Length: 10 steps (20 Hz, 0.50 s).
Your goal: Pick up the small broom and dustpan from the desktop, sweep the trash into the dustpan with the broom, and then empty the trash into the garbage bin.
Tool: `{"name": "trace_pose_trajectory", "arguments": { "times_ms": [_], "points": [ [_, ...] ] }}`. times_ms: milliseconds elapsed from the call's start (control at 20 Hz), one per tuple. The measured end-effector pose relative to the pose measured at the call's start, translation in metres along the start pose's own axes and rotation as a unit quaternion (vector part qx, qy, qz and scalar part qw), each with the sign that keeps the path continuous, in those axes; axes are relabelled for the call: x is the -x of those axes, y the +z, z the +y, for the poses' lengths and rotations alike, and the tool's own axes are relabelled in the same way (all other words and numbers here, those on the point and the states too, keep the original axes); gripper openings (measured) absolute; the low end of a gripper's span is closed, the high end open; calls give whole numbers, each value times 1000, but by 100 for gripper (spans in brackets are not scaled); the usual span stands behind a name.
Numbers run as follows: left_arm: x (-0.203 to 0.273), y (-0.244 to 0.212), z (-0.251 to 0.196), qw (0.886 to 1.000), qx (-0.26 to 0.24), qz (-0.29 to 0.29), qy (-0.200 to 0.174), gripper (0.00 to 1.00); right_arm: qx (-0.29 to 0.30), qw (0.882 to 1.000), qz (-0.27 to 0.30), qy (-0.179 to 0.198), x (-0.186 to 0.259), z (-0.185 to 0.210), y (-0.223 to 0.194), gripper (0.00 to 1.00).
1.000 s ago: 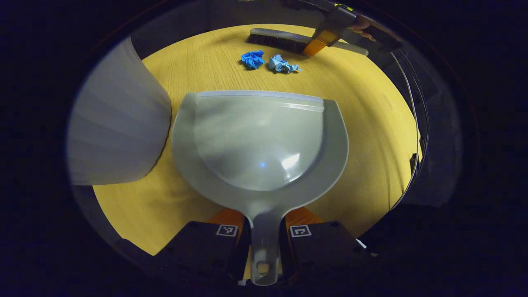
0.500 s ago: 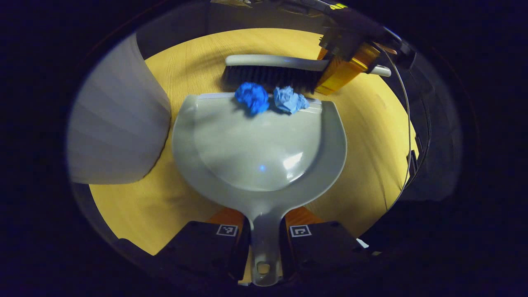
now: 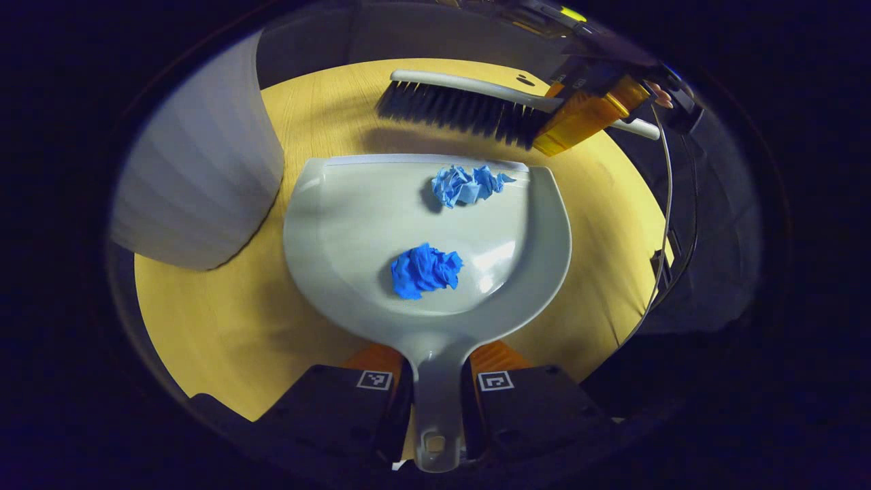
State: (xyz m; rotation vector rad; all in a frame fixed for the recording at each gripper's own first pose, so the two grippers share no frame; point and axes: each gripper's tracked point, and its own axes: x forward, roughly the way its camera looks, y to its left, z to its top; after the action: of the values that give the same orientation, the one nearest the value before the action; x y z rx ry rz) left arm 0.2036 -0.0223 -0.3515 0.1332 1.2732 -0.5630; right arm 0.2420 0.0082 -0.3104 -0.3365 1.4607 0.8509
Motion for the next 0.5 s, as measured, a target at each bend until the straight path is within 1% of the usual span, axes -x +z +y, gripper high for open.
{"name": "trace_pose_trajectory", "arguments": {
  "times_ms": [100, 150, 200, 250, 350, 400, 450, 500],
  "points": [
    [3, 4, 0, 1000, -2, -11, 0, 30, -18, 1000, -16, 1, 10, -2, -3, 31],
    [3, 4, 0, 1000, -3, -16, 2, 30, -24, 999, -27, -2, 16, -4, -5, 28],
    [6, 5, -1, 1000, -3, -22, 1, 29, -31, 999, -38, -6, 19, -10, -8, 31],
    [7, 4, -1, 1000, -3, -27, -1, 30, -39, 998, -48, -9, 23, -12, -11, 27],
    [15, 6, -2, 999, -11, -37, -5, 30, -55, 997, -61, -14, 33, -13, -17, 28],
    [23, 4, -1, 999, -17, -40, -1, 30, -64, 996, -67, -17, 39, -12, -22, 31],
    [31, 3, 2, 999, -19, -40, 1, 29, -74, 995, -70, -17, 43, -12, -31, 28],
    [42, 2, 3, 999, -12, -38, 0, 29, -86, 994, -64, -11, 48, -10, -42, 28]
  ]
}}
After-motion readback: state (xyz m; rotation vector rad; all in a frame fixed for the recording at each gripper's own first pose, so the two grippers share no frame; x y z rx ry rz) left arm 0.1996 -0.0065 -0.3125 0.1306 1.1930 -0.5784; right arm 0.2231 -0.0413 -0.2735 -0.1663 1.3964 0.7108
